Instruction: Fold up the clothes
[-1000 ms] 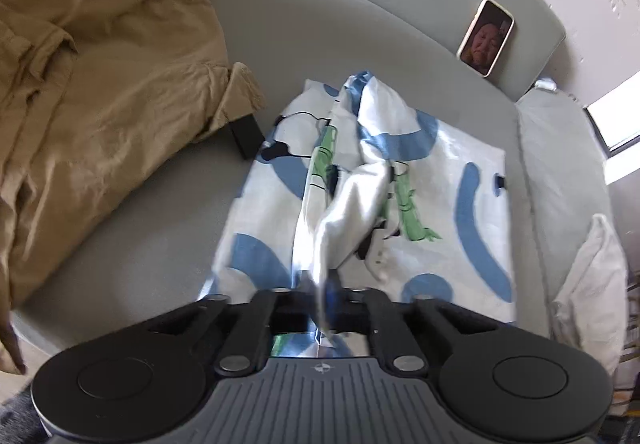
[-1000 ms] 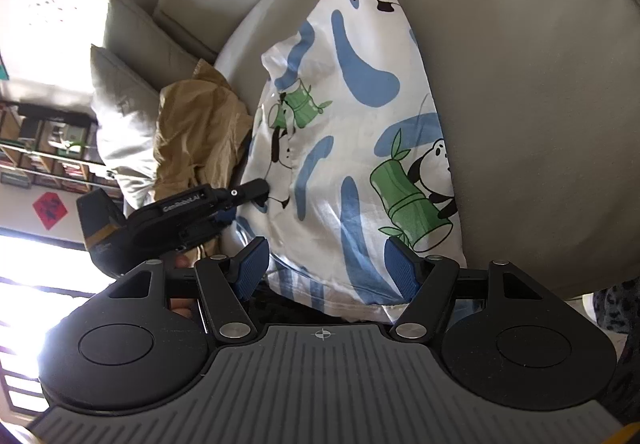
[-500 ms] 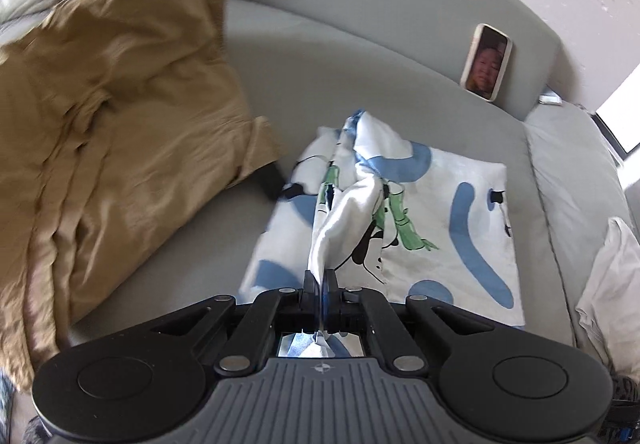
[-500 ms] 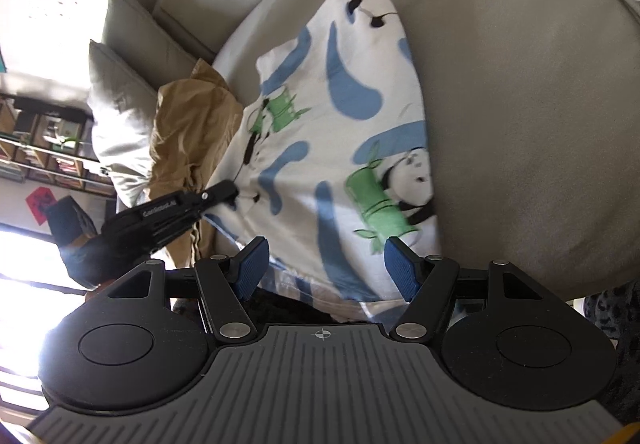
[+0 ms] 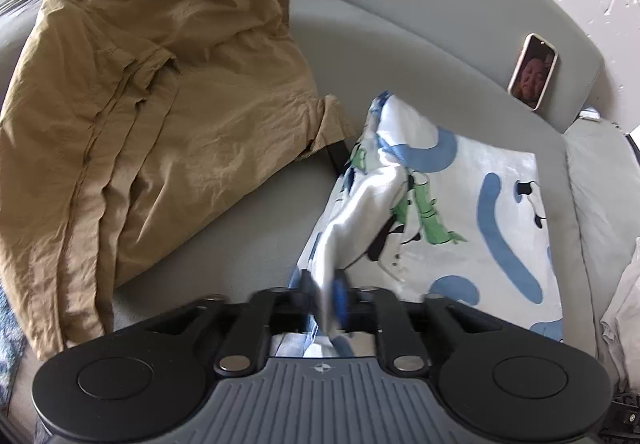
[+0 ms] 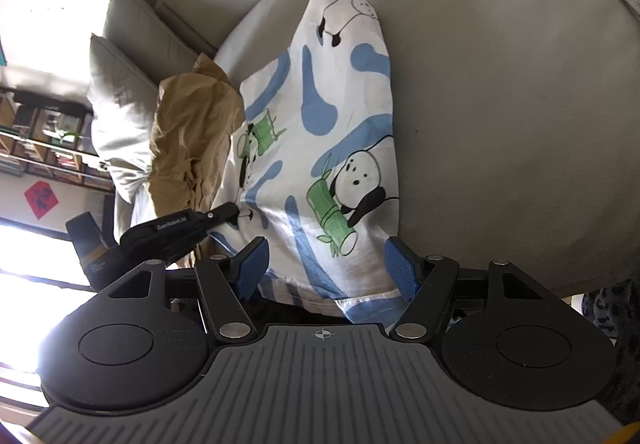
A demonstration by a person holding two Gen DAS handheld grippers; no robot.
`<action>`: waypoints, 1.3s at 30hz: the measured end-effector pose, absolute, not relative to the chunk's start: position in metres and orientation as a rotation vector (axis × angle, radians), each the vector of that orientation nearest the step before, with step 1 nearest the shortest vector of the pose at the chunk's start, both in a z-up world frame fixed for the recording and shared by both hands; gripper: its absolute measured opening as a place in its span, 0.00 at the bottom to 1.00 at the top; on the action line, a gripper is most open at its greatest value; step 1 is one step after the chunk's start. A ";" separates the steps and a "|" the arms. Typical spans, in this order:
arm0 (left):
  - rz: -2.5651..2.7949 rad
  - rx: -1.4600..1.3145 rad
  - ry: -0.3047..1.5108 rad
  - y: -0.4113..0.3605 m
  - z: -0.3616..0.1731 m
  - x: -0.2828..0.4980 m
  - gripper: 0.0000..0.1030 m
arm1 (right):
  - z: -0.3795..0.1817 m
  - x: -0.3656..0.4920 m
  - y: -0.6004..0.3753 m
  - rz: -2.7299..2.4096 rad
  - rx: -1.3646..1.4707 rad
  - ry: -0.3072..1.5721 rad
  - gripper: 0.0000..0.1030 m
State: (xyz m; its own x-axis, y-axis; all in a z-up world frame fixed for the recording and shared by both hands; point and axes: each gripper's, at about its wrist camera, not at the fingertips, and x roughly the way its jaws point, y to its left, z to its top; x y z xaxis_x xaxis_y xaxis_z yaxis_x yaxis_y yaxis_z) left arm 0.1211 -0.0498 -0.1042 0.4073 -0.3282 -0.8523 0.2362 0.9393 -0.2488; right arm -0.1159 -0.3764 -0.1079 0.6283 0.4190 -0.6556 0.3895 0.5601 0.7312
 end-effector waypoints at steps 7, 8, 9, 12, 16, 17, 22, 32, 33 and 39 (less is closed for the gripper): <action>-0.341 -0.114 1.003 -0.026 -0.079 0.094 0.43 | -0.099 -0.138 -0.383 -0.002 0.996 0.945 0.70; -0.350 -0.121 0.997 -0.024 -0.077 0.091 0.44 | -0.100 -0.144 -0.385 -0.012 1.002 0.945 0.70; -0.359 -0.127 0.989 -0.023 -0.075 0.088 0.44 | -0.100 -0.149 -0.387 -0.021 1.008 0.946 0.70; -0.417 -0.137 0.954 -0.025 -0.072 0.078 0.40 | -0.105 -0.159 -0.390 -0.032 1.032 0.952 0.70; -0.582 -0.108 1.020 -0.054 -0.091 0.068 0.28 | -0.117 -0.160 -0.387 -0.008 1.075 0.948 0.69; -0.623 -0.101 1.035 -0.061 -0.096 0.066 0.28 | -0.121 -0.158 -0.386 -0.002 1.093 0.950 0.69; -0.638 -0.061 1.121 -0.082 -0.127 0.067 0.27 | -0.126 -0.146 -0.376 0.021 1.085 0.955 0.68; -0.526 -0.106 1.139 -0.063 -0.135 0.070 0.25 | -0.121 -0.123 -0.358 0.026 0.852 0.899 0.21; -0.523 -0.113 1.141 -0.062 -0.136 0.069 0.26 | -0.123 -0.118 -0.355 0.029 0.830 0.897 0.22; -0.635 -0.155 1.080 -0.047 -0.121 0.060 0.42 | -0.140 -0.101 -0.344 0.025 0.821 0.975 0.33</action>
